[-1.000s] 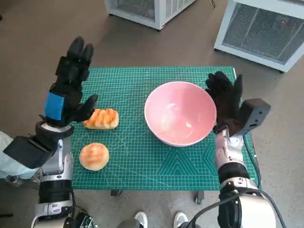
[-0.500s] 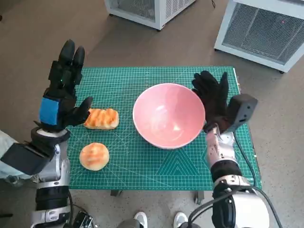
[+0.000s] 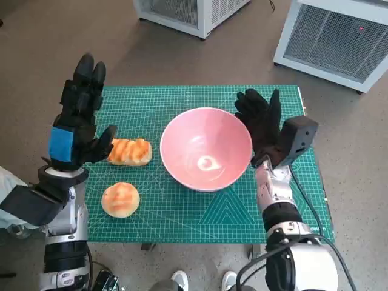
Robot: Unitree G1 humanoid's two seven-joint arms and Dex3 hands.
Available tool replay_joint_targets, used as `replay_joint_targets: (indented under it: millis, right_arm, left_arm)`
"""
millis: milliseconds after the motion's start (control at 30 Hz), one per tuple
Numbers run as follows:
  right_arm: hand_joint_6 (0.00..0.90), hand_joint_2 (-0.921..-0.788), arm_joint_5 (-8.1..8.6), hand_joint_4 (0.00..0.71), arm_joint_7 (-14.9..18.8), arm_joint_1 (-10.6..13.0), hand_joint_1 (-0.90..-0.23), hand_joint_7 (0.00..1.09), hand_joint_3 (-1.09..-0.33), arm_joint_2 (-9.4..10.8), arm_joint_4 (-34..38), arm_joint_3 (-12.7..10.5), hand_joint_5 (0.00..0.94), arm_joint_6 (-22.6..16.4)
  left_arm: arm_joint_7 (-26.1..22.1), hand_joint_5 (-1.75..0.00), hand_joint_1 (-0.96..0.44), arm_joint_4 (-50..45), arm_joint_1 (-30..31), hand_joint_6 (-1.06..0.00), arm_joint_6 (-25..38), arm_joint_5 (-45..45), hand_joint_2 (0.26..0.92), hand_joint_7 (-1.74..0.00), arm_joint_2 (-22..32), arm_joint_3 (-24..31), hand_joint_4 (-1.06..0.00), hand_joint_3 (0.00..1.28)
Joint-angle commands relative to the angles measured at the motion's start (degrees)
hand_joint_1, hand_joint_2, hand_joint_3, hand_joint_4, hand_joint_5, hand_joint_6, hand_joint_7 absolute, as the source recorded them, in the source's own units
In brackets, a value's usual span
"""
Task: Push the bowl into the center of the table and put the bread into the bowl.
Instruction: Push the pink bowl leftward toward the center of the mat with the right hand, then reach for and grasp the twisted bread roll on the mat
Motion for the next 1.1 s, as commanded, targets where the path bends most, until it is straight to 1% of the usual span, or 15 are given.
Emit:
replay_joint_targets:
  millis: [33,100,200,233,333,400,433,533,600,667,767,833,1000,1100]
  right_arm:
    - [0.306,-0.921,-0.84,0.143,-0.27,-0.6,-0.631,0.07,-0.858,-2.1,0.37,0.43,0.009,0.2]
    - [0.311,-0.921,-1.23,0.157,-0.18,-0.82,-0.64,0.08,-0.847,-2.74,0.14,0.81,0.014,-0.57]
    - [0.298,-0.921,-1.71,0.164,1.08,-1.18,-0.65,0.07,-0.853,-4.52,-0.69,1.36,0.014,-3.46]
    - [0.294,-0.921,-1.74,0.166,1.39,-1.27,-0.663,0.07,-0.851,-4.86,-0.83,1.43,0.013,-4.17]
    - [0.29,-0.921,-1.85,0.169,3.18,-1.46,-0.675,0.06,-0.847,-6.14,-1.71,2.0,0.012,-8.48]
    - [0.289,-0.921,-1.71,0.169,4.5,-1.52,-0.684,0.06,-0.839,-6.69,-2.31,2.34,0.011,-11.08]
    - [0.291,-0.921,-1.62,0.17,5.08,-1.55,-0.7,0.06,-0.83,-6.88,-2.53,2.46,0.011,-12.09]
    - [0.295,-0.921,-1.24,0.171,7.95,-1.36,-0.727,0.07,-0.817,-7.64,-4.26,3.04,0.009,-16.91]
    - [0.297,-0.921,-0.91,0.172,9.1,-1.31,-0.736,0.07,-0.811,-7.88,-4.72,3.18,0.009,-18.57]
    - [0.295,-0.921,0.04,0.174,11.68,-1.25,-0.739,0.07,-0.807,-8.1,-6.06,3.22,0.009,-21.11]
    - [0.298,-0.921,0.99,0.177,14.52,-1.02,-0.728,0.07,-0.806,-8.22,-8.08,3.54,0.009,-23.98]
    - [0.299,-0.921,1.56,0.178,15.76,-0.84,-0.724,0.07,-0.806,-8.21,-9.05,3.78,0.009,-25.01]
    - [0.311,-0.921,4.26,0.182,20.52,0.54,-0.711,0.08,-0.803,-8.08,-14.16,4.55,0.01,-27.09]
    - [0.312,-0.921,5.27,0.186,21.87,1.07,-0.705,0.09,-0.802,-8.03,-15.77,4.88,0.011,-27.22]
  left_arm:
    - [0.46,0.0,-0.75,-0.46,0.18,-0.1,0.11,-0.05,0.921,-0.14,0.19,0.07,-0.09,0.51]
    - [0.54,0.0,-0.75,-0.16,-0.03,-0.1,-0.01,0.06,0.921,-0.14,0.1,0.01,-0.09,0.51]
    - [0.7,0.0,-0.75,0.5,-0.76,-0.1,-0.26,0.35,0.921,-0.13,-0.13,-0.28,-0.09,0.51]
    - [0.71,0.0,-0.75,0.71,-0.96,-0.1,-0.31,0.36,0.921,-0.13,-0.15,-0.34,-0.09,0.51]
    - [0.59,0.0,-0.75,1.69,-1.77,-0.1,-0.47,0.33,0.921,-0.13,-0.27,-0.65,-0.09,0.51]
    - [0.34,0.0,-0.75,2.26,-2.28,-0.1,-0.53,0.13,0.921,-0.13,-0.4,-0.89,-0.09,0.51]
    - [0.2,0.0,-0.75,2.54,-2.51,-0.09,-0.57,0.02,0.921,-0.13,-0.45,-0.99,-0.09,0.51]
    - [-0.58,0.0,-0.75,3.94,-3.72,-0.09,-0.82,-0.65,0.921,-0.12,-0.74,-1.38,-0.09,0.51]
    - [-0.92,0.0,-0.75,4.63,-4.28,-0.09,-1.0,-0.92,0.921,-0.12,-0.79,-1.48,-0.09,0.51]
    - [-1.52,0.0,-0.75,5.85,-5.46,-0.09,-1.29,-1.27,0.921,-0.12,-1.03,-1.77,-0.09,0.51]
    - [-2.1,0.0,-0.75,7.4,-7.06,-0.09,-1.91,-1.33,0.921,-0.12,-1.48,-2.2,-0.1,0.51]
    - [-2.4,0.0,-0.75,8.34,-7.89,-0.09,-2.39,-1.27,0.921,-0.11,-1.73,-2.37,-0.1,0.51]
    - [-4.1,0.0,-0.76,10.72,-10.87,-0.11,-2.81,-2.14,0.921,-0.11,-2.9,-3.03,-0.1,0.49]
    - [-4.64,0.0,-0.77,11.34,-11.66,-0.11,-3.02,-2.36,0.921,-0.11,-3.19,-3.08,-0.1,0.48]
